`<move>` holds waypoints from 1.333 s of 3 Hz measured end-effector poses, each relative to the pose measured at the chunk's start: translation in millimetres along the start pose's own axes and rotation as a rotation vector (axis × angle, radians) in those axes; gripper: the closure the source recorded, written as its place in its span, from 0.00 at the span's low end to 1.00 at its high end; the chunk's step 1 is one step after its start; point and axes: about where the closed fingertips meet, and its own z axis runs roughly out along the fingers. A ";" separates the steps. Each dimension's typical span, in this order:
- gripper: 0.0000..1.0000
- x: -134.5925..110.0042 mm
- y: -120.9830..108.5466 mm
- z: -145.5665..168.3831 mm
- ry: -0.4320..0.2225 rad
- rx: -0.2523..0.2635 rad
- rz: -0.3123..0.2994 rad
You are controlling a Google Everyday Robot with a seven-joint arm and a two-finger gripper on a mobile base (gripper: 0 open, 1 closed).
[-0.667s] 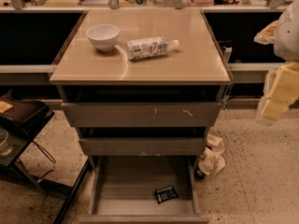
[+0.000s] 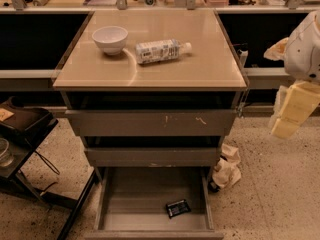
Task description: Pick rxbar blueberry from bottom drawer and place on counter
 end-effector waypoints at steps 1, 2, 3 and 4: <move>0.00 -4.8 25.2 60.1 -0.089 -0.072 0.015; 0.00 -13.4 62.3 168.0 -0.193 -0.215 0.093; 0.00 -12.5 111.0 290.5 -0.224 -0.371 0.176; 0.00 -9.7 133.3 394.1 -0.227 -0.437 0.266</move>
Offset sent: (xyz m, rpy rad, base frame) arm -0.0051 0.1126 -0.3832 0.4540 0.3261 -0.0733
